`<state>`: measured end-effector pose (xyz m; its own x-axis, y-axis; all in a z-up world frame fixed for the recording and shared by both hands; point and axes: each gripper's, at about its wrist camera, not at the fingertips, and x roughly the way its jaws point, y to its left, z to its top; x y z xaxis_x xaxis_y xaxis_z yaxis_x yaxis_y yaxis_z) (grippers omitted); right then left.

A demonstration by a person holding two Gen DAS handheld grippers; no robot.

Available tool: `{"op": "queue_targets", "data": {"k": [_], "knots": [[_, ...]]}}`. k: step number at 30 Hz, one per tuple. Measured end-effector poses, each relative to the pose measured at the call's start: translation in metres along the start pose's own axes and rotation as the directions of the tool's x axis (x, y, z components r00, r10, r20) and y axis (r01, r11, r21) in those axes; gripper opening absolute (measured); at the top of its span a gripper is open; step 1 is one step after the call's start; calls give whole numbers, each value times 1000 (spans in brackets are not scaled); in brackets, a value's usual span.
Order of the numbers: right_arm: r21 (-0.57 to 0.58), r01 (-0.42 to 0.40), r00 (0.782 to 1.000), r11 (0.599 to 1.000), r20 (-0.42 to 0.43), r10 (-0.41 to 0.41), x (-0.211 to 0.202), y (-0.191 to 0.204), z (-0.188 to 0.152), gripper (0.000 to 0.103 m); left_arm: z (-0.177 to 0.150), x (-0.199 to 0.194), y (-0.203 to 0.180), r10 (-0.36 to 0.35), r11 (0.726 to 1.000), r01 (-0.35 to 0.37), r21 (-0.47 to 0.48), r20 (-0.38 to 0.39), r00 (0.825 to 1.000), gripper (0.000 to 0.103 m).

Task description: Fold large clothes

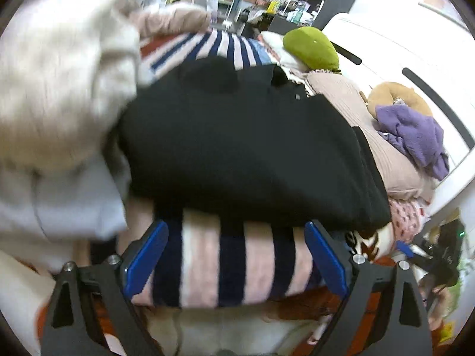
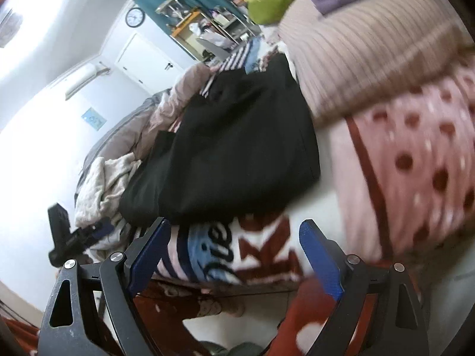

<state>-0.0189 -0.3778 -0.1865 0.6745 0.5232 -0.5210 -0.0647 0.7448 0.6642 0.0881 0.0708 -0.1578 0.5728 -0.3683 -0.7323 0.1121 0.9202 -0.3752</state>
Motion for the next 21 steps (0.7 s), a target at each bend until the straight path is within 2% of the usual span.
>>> {"op": "queue_targets", "data": {"k": [3,7,10,13,17,19,21], "knots": [[50,-60,998,997,-20,61,12,-4,-8,86,-10,11,3,-10,999,9,-33,-3,1000,91],[93,-91,995,991,-24,94,33,-8,-8,86,-3,23,17,-97,984,105,-143,61,993,91],[125,-126,992,984,-7,128,44,-12,-5,86,5,33,21,-73,983,84,-164,73,995,91],[166,-164,987,973,27,161,55,-14,4,86,12,45,27,-120,971,132,-198,75,990,91],[208,-130,991,969,63,119,71,-18,15,87,18,63,35,-131,958,148,-245,84,988,91],[211,-108,992,971,79,94,73,-14,19,88,20,70,43,-157,942,181,-284,106,982,91],[183,-77,994,980,85,62,76,-8,25,83,23,73,47,-167,935,195,-296,117,979,90]]}}
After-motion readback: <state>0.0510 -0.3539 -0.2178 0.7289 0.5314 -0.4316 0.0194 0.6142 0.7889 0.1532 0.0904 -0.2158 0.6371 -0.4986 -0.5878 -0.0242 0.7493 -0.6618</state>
